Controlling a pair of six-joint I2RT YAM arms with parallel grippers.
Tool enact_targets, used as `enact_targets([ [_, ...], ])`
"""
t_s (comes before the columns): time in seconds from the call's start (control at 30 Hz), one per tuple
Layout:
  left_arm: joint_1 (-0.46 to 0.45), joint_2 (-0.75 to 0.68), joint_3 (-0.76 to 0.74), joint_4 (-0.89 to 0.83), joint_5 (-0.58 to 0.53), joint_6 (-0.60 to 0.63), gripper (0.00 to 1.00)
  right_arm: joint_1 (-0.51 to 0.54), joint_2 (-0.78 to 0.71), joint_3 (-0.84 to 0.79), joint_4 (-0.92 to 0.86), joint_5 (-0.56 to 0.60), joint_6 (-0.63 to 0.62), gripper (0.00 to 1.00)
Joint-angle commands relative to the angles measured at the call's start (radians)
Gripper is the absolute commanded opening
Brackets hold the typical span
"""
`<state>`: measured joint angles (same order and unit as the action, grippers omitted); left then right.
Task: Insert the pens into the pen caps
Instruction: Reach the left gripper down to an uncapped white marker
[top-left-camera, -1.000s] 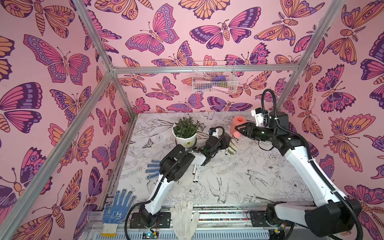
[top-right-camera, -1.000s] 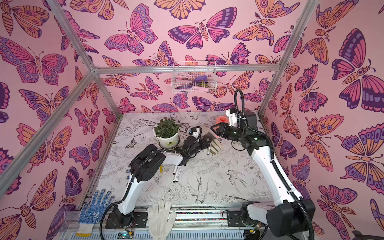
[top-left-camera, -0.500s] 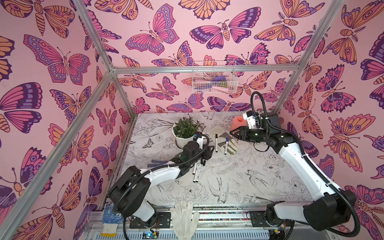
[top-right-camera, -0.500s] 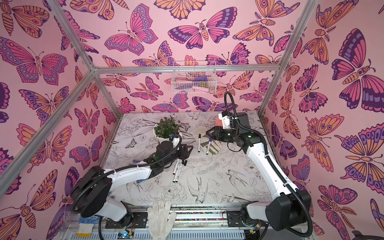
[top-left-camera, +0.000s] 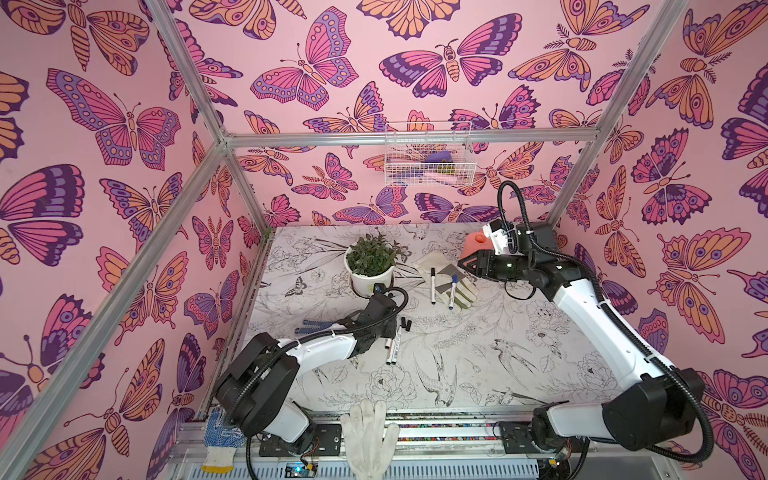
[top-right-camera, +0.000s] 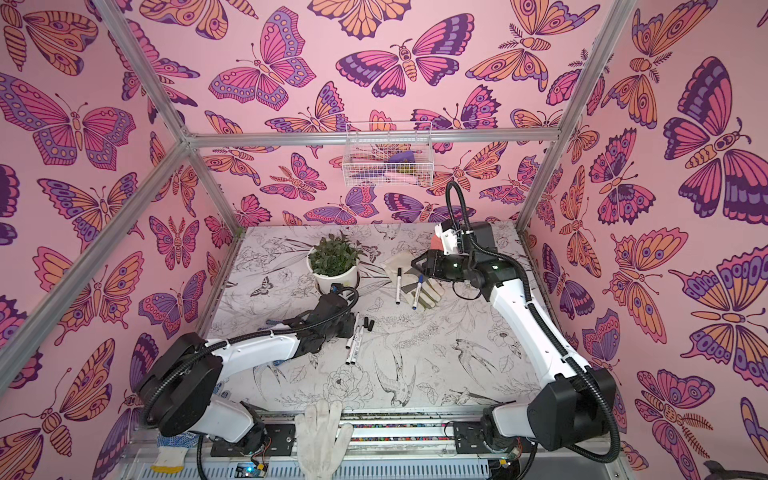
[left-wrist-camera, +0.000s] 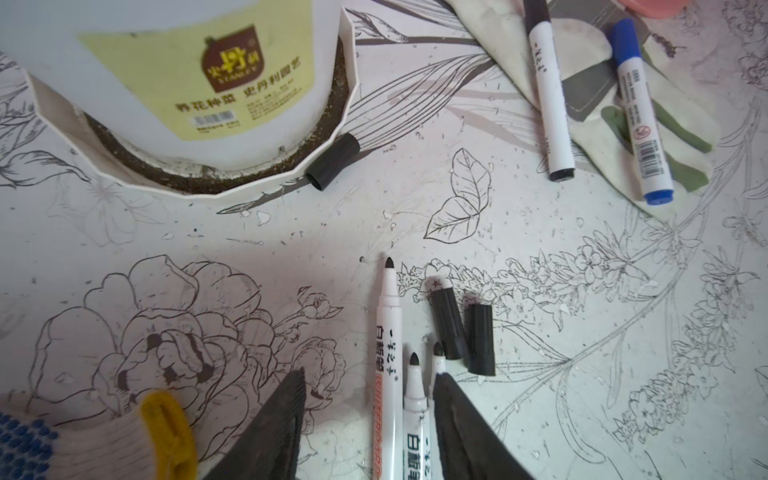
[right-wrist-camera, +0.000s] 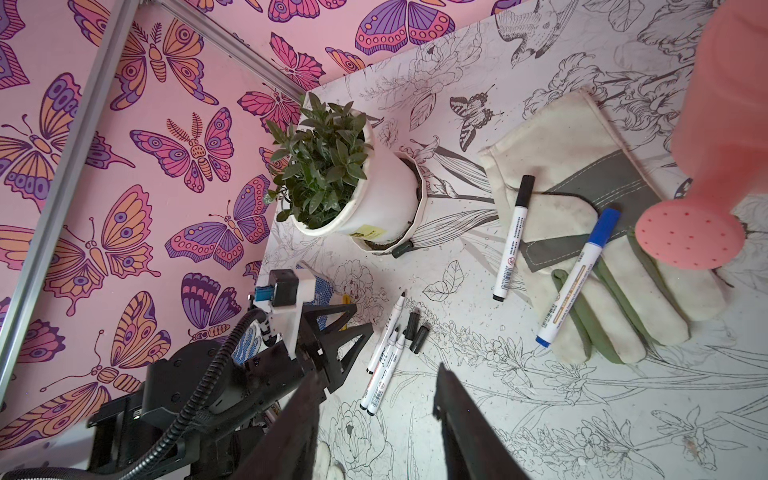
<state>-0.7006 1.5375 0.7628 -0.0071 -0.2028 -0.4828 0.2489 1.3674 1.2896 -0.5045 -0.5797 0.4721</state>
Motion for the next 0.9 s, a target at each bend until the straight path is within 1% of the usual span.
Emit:
enact_targets([
  [0.0, 0.006, 0.046, 0.04, -0.048, -0.009, 0.031, 0.52, 0.008, 0.008, 0.016, 0.032, 0.001, 0.013, 0.47],
  [0.27, 0.016, 0.132, 0.098, -0.063, 0.035, 0.031, 0.51, 0.013, 0.013, 0.014, 0.025, 0.006, 0.014, 0.46],
  [0.53, 0.016, 0.193, 0.132, -0.12, 0.041, 0.021, 0.4, 0.016, 0.014, 0.013, 0.025, 0.005, 0.013, 0.46],
  [0.63, 0.016, 0.21, 0.148, -0.167, 0.034, 0.02, 0.34, 0.015, 0.013, 0.009, 0.024, 0.006, 0.01, 0.46],
  [0.73, 0.018, 0.211, 0.145, -0.178, 0.034, 0.018, 0.29, 0.015, 0.01, 0.001, 0.032, 0.006, 0.014, 0.46],
  [0.83, 0.021, 0.21, 0.145, -0.176, 0.038, 0.018, 0.17, 0.016, 0.011, -0.009, 0.046, 0.007, 0.021, 0.45],
  [0.87, 0.026, 0.208, 0.147, -0.176, 0.045, 0.019, 0.11, 0.016, 0.01, -0.016, 0.05, 0.008, 0.023, 0.45],
])
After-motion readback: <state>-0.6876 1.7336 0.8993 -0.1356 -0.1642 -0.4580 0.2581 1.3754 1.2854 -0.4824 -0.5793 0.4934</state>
